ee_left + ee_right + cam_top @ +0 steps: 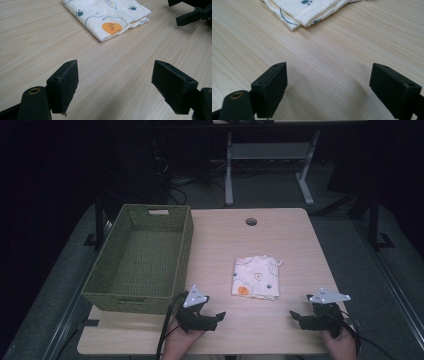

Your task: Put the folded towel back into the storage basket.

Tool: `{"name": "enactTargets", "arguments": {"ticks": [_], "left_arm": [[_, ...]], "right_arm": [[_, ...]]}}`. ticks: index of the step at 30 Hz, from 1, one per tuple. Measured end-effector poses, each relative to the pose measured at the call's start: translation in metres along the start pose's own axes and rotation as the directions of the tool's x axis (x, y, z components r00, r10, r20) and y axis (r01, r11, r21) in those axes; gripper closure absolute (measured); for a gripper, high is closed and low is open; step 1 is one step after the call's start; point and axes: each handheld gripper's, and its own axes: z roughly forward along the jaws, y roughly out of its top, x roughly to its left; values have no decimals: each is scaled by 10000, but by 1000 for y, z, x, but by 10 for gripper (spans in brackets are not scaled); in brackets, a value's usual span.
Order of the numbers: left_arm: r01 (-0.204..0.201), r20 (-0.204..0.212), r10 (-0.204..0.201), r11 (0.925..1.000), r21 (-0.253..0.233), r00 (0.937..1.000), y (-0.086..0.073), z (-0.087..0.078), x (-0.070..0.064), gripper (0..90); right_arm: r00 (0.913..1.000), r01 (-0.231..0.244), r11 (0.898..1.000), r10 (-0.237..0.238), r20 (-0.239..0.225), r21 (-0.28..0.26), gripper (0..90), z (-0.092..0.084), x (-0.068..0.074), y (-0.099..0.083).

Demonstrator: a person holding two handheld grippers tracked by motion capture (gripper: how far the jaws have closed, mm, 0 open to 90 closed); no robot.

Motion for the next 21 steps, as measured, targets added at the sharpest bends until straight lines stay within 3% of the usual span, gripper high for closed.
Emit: {"name": "enactTargets", "arguments": {"ticks": [10, 13, 16, 21], "left_arm": [[140, 48, -140, 9998, 115, 9999, -2, 1, 1, 217], [315, 313, -318, 9995, 95, 9990, 1, 0, 0, 217], [-181, 221, 181, 9998, -21, 9996, 11, -3, -13, 217], [-436, 354, 434, 9990, 47, 9984, 22, 0, -19, 218]], "right_arm": [[10000, 18, 10000, -17, -79, 56, 143, 4, 4, 2], [10000, 58, 10000, -58, -40, 78, 143, 5, 6, 3], [10000, 73, 9999, -73, -12, 138, 142, 6, 8, 3], [10000, 75, 10000, -75, -4, 39, 142, 3, 9, 2]]}}
